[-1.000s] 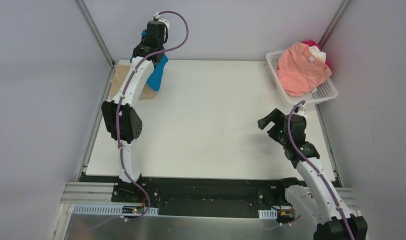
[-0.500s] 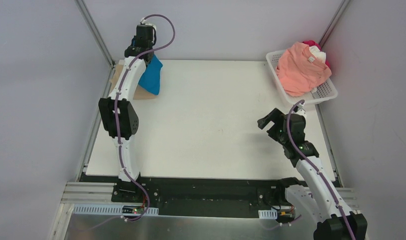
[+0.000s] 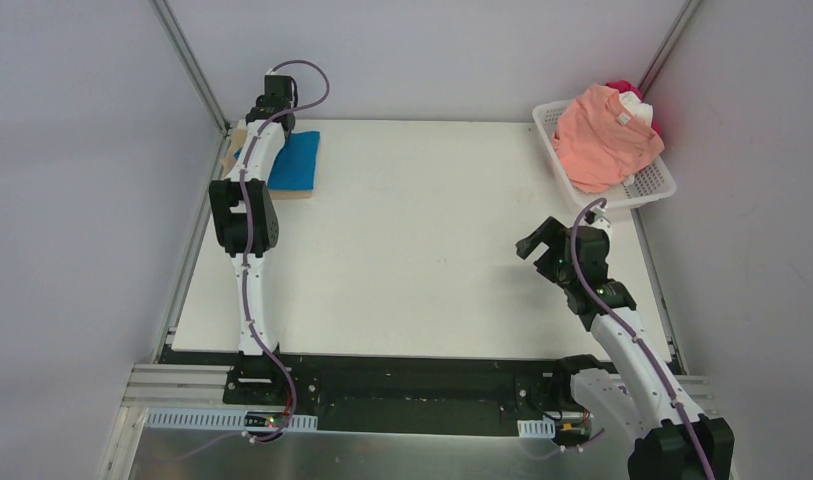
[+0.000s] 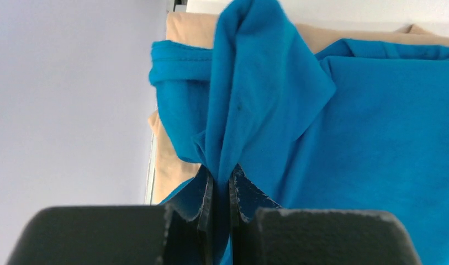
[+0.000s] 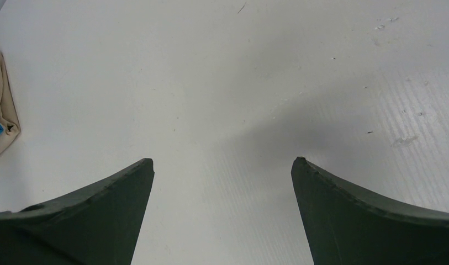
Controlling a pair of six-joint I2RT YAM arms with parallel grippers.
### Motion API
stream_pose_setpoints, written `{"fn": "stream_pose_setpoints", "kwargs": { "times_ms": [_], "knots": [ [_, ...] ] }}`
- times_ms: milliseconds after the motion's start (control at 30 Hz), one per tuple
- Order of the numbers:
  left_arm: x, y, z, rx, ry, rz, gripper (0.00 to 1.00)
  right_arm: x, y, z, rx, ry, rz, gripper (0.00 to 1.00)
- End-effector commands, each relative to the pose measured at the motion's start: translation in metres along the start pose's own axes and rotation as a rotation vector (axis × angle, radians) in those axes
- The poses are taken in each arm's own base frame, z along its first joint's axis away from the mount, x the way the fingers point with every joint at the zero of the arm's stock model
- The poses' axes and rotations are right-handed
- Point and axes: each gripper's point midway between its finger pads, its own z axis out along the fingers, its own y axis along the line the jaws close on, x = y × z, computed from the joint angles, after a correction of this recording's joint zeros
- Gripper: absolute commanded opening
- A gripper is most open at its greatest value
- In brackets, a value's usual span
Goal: Fold and stack the t-shirts
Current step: Put the neatly folded tshirt into the corner of the board with the left arm
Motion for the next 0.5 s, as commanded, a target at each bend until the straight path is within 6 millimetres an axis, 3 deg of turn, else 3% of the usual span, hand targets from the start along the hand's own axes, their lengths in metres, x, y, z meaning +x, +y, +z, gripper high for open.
{"fn": "stream_pose_setpoints", "kwargs": {
  "times_ms": [0, 100, 167, 200, 267, 300, 467],
  "knots": [
    [-0.018, 0.025, -0.002, -0.058, -0.046, -0.094, 0.0, -0.013, 0.003, 0.001, 0.002, -0.042, -0.011, 0.99],
    [-0.015, 0.034, 0.003, -0.103, -0.036, -0.116, 0.07, -0.012, 0.004, 0.002, 0.001, -0.037, -0.012, 0.99],
    [-0.017, 0.043, 0.004, -0.155, -0.039, -0.135, 0.16, -0.012, 0.003, 0.003, 0.007, -0.034, -0.009, 0.99],
    [-0.019, 0.049, 0.004, -0.186, -0.04, -0.147, 0.32, -0.012, 0.002, 0.003, 0.009, -0.033, -0.008, 0.99],
    [-0.025, 0.06, -0.001, -0.238, -0.051, -0.168, 0.89, -0.013, 0.003, 0.002, 0.01, -0.039, -0.004, 0.99],
    [-0.03, 0.066, -0.006, -0.259, -0.061, -0.186, 0.98, -0.014, 0.004, 0.002, 0.008, -0.038, -0.004, 1.0],
    [-0.055, 0.09, -0.047, -0.246, -0.142, -0.308, 0.99, -0.015, 0.007, -0.003, -0.005, -0.041, 0.01, 0.99]
  ]
}}
